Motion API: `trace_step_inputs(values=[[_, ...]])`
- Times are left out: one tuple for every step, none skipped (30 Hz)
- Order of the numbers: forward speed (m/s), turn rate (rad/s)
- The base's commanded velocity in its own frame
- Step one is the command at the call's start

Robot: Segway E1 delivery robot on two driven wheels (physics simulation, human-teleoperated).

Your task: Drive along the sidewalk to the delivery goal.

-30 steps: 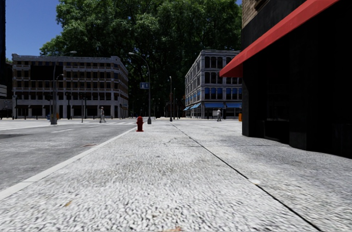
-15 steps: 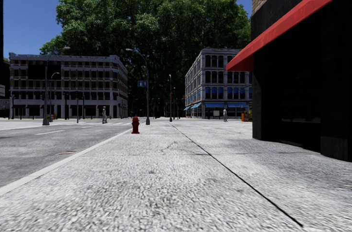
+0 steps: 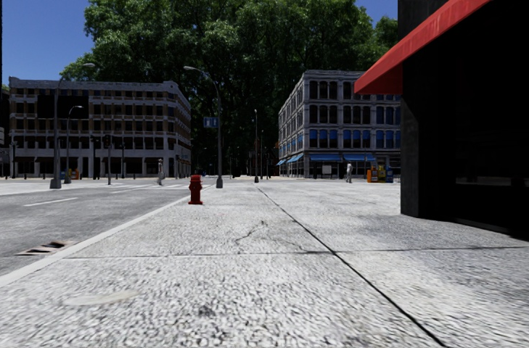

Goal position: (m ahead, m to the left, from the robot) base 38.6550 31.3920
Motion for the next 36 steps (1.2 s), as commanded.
trace_step_inputs(values=[[2.0,0.0],[2.0,0.0],[2.0,0.0],[2.0,0.0],[2.0,0.0],[2.0,0.0],[2.0,0.0],[2.0,0.0],[2.0,0.0],[2.0,0.0],[2.0,0.0],[2.0,0.0],[2.0,0.0],[2.0,0.0],[2.0,0.0],[2.0,0.0],[2.0,0.0],[2.0,0.0],[2.0,0.0],[2.0,0.0],[2.0,0.0],[2.0,0.0],[2.0,0.03],[2.0,0.03],[2.0,0.06],[2.0,0.09],[2.0,0.13],[2.0,0.13],[2.0,0.14],[2.0,0.14],[2.0,0.16],[2.0,0.18],[2.0,0.18],[2.0,0.2],[2.0,0.23],[2.0,0.25]])
